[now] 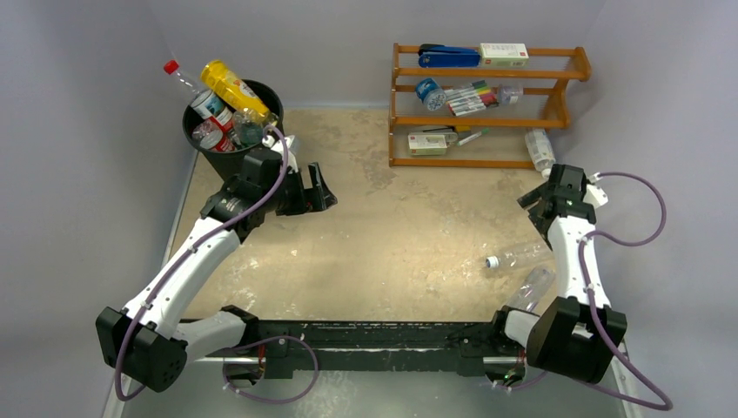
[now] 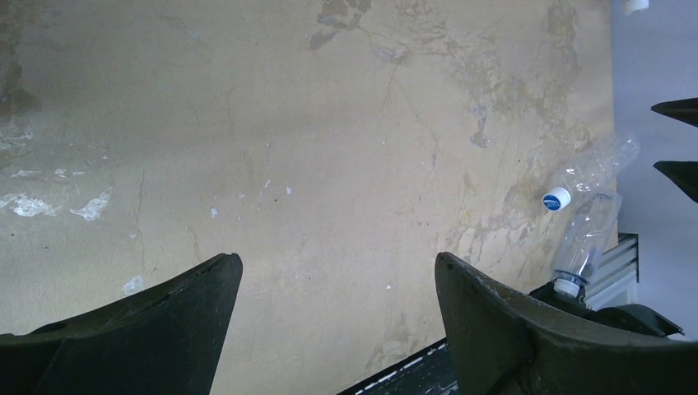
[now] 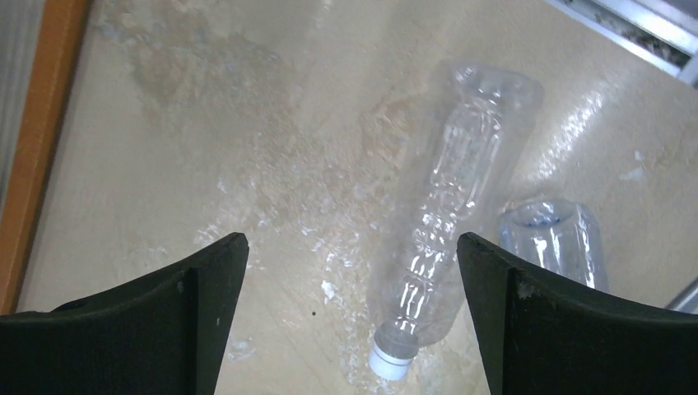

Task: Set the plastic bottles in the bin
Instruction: Pick up the plastic bottle at the center of the board.

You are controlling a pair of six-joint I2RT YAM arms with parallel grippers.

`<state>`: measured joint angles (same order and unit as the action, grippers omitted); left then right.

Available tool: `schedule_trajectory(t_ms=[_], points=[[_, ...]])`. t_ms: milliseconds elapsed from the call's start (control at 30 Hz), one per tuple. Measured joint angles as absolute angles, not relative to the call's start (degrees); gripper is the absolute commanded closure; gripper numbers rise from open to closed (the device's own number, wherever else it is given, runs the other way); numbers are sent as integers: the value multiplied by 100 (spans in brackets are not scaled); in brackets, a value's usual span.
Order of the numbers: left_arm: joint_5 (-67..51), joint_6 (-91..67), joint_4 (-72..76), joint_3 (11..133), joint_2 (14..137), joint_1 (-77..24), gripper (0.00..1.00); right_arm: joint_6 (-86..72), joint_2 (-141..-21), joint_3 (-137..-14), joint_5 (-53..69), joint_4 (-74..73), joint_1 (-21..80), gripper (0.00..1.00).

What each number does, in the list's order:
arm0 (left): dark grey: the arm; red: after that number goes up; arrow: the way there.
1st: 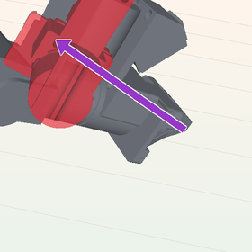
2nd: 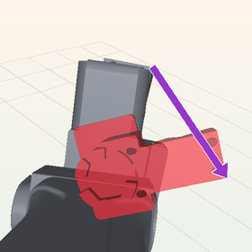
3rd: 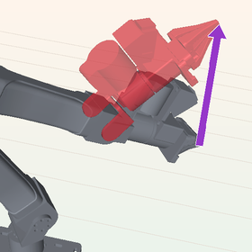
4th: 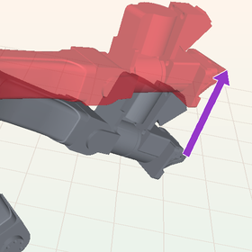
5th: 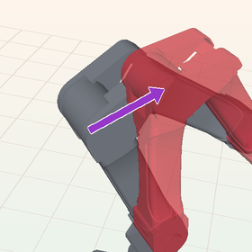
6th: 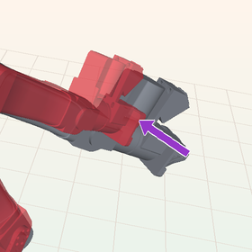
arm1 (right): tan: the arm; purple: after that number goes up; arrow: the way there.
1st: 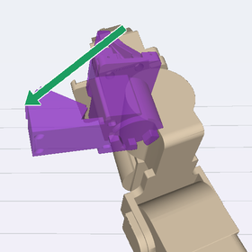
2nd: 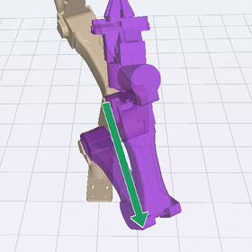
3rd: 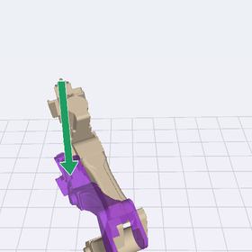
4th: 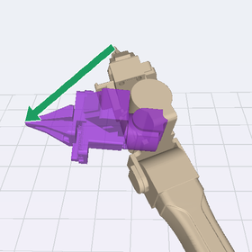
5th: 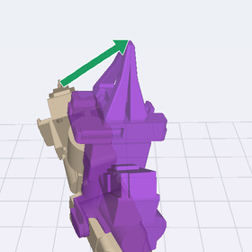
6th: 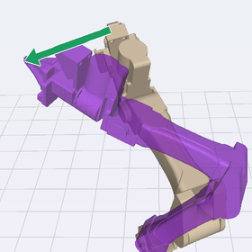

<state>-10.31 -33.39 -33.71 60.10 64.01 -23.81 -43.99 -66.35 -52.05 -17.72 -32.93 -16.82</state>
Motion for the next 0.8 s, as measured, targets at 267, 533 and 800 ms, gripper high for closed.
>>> schedule_trajectory(t_ms=[267,533,800], points=[[-1100,-3319,-3393,6010,6335,-2390,12,-4919,-6862,-5170,-2034,-3894,-1686,0],[-1133,-3315,-3393,6010,6272,-2408,12,-4976,-7306,-5081,-2163,-3887,-1811,0],[-1133,-3317,-3391,6007,6272,-2408,12,-4880,-7697,-4978,-2150,-3551,-2180,2]])
